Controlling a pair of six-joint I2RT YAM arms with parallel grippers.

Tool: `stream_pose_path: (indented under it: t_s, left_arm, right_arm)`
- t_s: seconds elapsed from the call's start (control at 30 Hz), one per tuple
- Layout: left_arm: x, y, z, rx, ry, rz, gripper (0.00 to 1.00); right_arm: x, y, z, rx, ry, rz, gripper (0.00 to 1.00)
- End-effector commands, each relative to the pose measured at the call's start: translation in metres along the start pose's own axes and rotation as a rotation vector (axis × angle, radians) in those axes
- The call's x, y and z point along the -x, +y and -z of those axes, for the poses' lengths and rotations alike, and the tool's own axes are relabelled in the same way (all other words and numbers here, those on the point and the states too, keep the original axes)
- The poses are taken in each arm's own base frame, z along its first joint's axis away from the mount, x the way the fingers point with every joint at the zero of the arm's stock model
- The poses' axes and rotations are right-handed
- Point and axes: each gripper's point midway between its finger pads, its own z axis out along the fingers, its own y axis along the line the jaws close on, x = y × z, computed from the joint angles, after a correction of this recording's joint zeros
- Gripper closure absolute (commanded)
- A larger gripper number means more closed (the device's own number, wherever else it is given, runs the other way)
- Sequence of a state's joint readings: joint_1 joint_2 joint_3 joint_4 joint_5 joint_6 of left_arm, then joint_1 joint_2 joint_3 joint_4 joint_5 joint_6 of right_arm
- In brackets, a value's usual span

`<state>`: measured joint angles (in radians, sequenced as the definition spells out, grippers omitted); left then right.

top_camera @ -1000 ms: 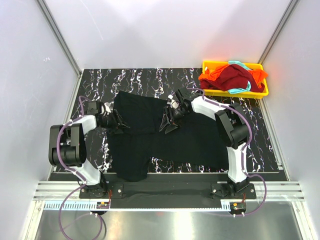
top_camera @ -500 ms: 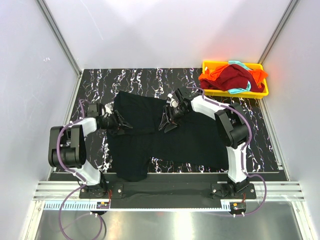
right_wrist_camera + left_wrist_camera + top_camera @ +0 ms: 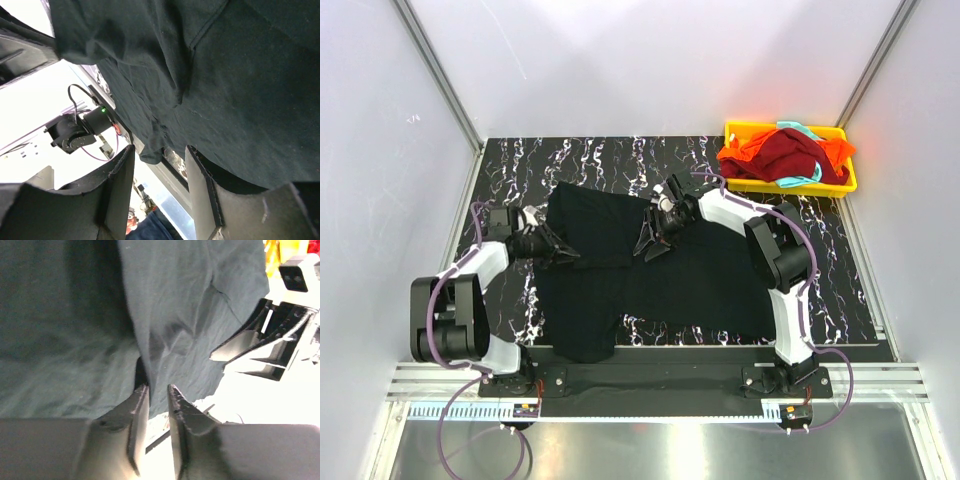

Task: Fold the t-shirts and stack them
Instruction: Fold the tshirt

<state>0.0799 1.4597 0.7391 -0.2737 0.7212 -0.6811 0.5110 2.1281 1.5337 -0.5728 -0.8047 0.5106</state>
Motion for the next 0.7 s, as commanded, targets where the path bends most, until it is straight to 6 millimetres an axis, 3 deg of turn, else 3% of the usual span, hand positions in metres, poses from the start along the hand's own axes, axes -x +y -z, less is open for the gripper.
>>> stream_pose_path:
  t_s: [0.0, 0.13, 0.27, 0.53, 0.67]
  left_arm:
    - [0.008, 0.013, 0.012, 0.100, -0.065, 0.004, 0.78]
    - [0.017, 0.025, 0.025, 0.211, -0.132, -0.032, 0.71]
    - [0.033, 0.020, 0.030, 0.242, -0.170, -0.074, 0.61]
    - [0.033, -0.035, -0.005, 0.006, -0.029, -0.157, 0.60]
    - [0.030, -0.029, -0.026, 0.006, 0.013, -0.094, 0.63]
  right_arm:
    - [0.013, 0.014, 0.003, 0.032, -0.024, 0.008, 0.48]
    - [0.019, 0.012, -0.004, 0.028, -0.023, -0.017, 0.50]
    - [0.017, 0.012, -0.017, 0.033, 0.006, -0.040, 0.54]
    - [0.014, 0.006, -0.031, 0.033, 0.026, -0.070, 0.57]
    - [0.013, 0.002, -0.037, 0.041, 0.026, -0.095, 0.57]
